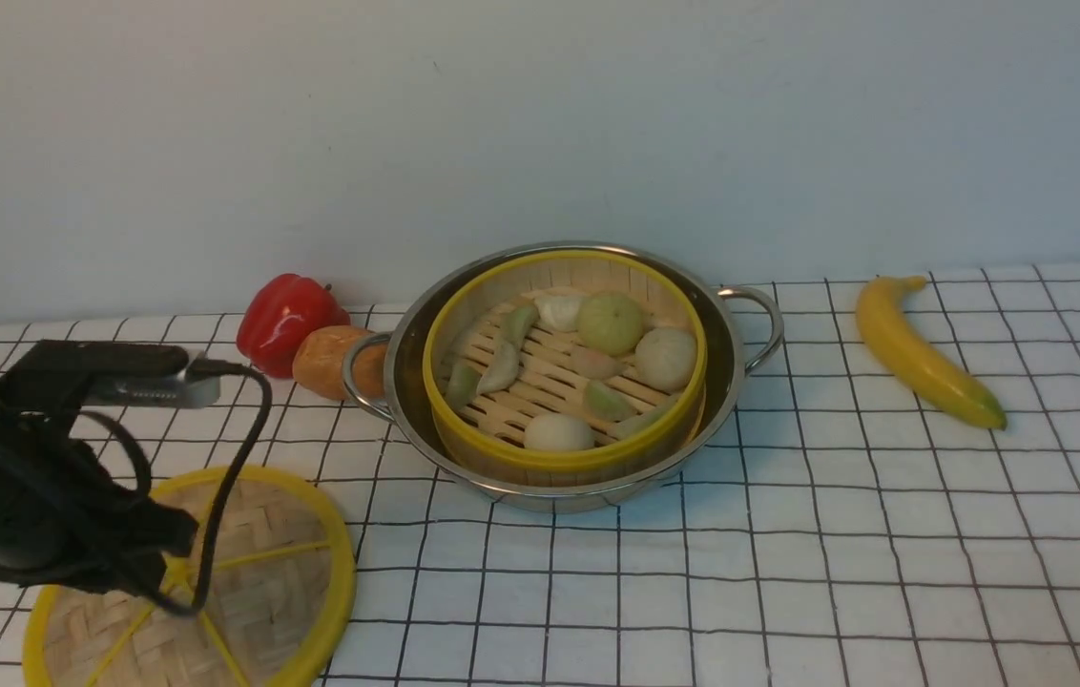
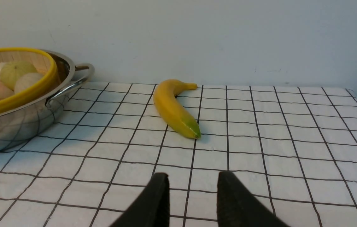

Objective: Place the steamer in the pot on the white tablecloth, and put the lid on the steamer.
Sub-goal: 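Grasp the bamboo steamer lid lying on the table by its centre knob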

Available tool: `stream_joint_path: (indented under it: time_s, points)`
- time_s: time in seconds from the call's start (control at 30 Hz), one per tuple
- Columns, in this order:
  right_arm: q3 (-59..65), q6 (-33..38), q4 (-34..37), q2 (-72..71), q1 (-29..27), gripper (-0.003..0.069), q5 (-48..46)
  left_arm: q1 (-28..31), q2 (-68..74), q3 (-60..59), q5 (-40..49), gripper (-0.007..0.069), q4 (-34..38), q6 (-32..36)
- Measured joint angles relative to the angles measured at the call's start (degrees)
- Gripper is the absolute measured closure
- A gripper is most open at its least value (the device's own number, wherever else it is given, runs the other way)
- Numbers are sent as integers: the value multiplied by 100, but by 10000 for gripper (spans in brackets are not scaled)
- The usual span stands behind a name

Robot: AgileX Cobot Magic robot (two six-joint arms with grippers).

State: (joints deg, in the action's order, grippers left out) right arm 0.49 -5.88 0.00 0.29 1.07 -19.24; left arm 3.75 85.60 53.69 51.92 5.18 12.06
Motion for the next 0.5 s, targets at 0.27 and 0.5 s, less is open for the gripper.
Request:
stream_joint_path:
  time_s: [0.27, 0.5]
  points:
    - [0, 0, 0, 0, 0, 419, 0, 0, 1215, 794, 25, 382, 5, -287]
    - [0, 0, 0, 0, 0, 419, 0, 0, 1769, 858, 25, 382, -23, -508]
